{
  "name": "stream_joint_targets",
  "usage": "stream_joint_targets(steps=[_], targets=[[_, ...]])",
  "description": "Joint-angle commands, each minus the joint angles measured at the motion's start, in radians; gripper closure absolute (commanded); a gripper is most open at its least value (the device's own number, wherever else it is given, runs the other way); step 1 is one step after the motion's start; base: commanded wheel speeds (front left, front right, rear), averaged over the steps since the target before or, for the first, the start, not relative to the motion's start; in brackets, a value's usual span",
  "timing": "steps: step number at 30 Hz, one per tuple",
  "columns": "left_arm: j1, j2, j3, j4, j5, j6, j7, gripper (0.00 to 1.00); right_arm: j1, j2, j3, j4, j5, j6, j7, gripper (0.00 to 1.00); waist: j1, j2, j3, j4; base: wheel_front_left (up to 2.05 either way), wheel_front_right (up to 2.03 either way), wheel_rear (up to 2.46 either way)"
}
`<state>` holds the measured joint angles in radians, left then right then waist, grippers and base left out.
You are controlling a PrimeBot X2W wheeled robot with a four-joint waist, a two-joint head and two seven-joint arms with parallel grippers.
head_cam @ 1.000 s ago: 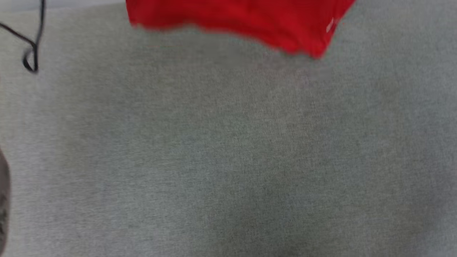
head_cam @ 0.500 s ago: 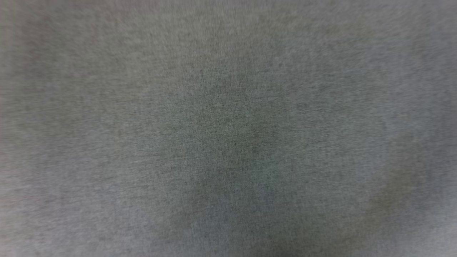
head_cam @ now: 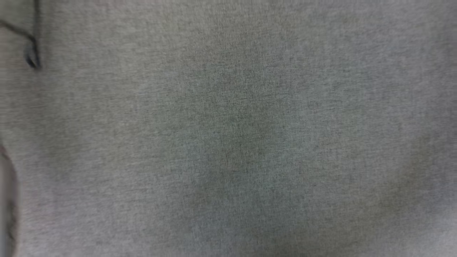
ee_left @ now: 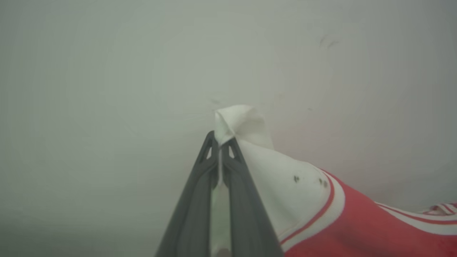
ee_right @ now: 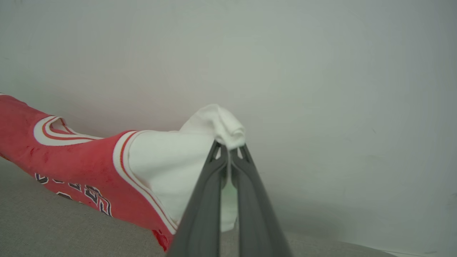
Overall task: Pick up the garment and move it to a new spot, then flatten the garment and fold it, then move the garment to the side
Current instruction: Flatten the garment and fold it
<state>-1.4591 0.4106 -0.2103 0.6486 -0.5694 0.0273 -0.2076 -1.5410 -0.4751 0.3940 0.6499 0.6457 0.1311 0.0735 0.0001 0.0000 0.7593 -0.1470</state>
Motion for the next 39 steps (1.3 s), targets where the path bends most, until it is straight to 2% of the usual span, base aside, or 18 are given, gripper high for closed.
stream_joint_targets(steps=[1, 6, 13, 17, 23, 27, 34, 35, 37, 38, 39], targets=[[0.142, -0.010, 0.016, -0.004, -0.028, -0.019, -0.030, 1.00, 0.129, -0.024, 0.061, -0.018, 0.040, -0.001, -0.043, 1.00, -0.0001, 0.0000, -0.084, 0.019, 0.00, 0.00, 0.00], [0.434, -0.032, 0.047, -0.074, -0.061, -0.037, -0.053, 1.00, 0.391, -0.045, 0.116, -0.086, 0.091, -0.001, -0.107, 1.00, -0.0001, 0.0000, -0.232, 0.033, 0.00, 0.00, 0.00], [0.884, -0.072, 0.097, -0.259, -0.083, -0.012, -0.059, 1.00, 0.770, -0.076, 0.100, -0.190, 0.118, -0.001, -0.135, 1.00, -0.0001, 0.0000, -0.430, 0.054, 0.00, 0.00, 0.00], [1.100, -0.077, 0.101, -0.349, -0.090, 0.012, -0.056, 1.00, 0.962, -0.084, 0.057, -0.233, 0.131, -0.001, -0.119, 1.00, -0.0001, 0.0000, -0.518, 0.066, 0.00, 0.00, 0.00], [1.372, -0.072, 0.093, -0.477, -0.106, 0.065, 0.003, 1.00, 1.244, -0.069, -0.041, -0.284, 0.132, -0.001, -0.073, 1.00, -0.0001, 0.0000, -0.621, 0.082, 0.00, 0.00, 0.00], [1.520, -0.065, 0.086, -0.541, -0.114, 0.107, 0.054, 1.00, 1.428, -0.045, -0.113, -0.325, 0.115, -0.001, -0.027, 1.00, -0.0001, 0.0000, -0.669, 0.090, 0.00, 0.00, 0.00], [1.685, -0.060, 0.070, -0.586, -0.095, 0.174, 0.095, 1.00, 1.696, 0.045, -0.265, -0.388, 0.013, -0.001, 0.052, 1.00, -0.0001, 0.0000, -0.731, 0.102, 0.00, 0.00, 0.00], [1.700, -0.063, 0.066, -0.593, -0.095, 0.179, 0.099, 1.00, 1.725, 0.058, -0.282, -0.395, -0.009, -0.001, 0.069, 0.93, -0.0001, 0.0000, -0.736, 0.105, 0.00, 0.00, 0.00], [1.719, -0.067, 0.056, -0.598, -0.088, 0.188, 0.103, 1.00, 1.769, 0.094, -0.311, -0.413, -0.046, -0.001, 0.102, 0.51, -0.0001, 0.0000, -0.746, 0.109, 0.00, 0.00, 0.00], [1.723, -0.071, 0.046, -0.599, -0.083, 0.188, 0.106, 1.00, 1.785, 0.112, -0.320, -0.423, -0.057, -0.001, 0.122, 0.00, -0.0001, 0.0000, -0.747, 0.111, 0.00, 0.00, 0.00], [1.720, -0.076, 0.037, -0.600, -0.082, 0.187, 0.106, 1.00, 1.794, 0.130, -0.329, -0.435, -0.059, -0.001, 0.140, 0.00, -0.0001, 0.0000, -0.748, 0.113, 0.00, 0.00, 0.00]])
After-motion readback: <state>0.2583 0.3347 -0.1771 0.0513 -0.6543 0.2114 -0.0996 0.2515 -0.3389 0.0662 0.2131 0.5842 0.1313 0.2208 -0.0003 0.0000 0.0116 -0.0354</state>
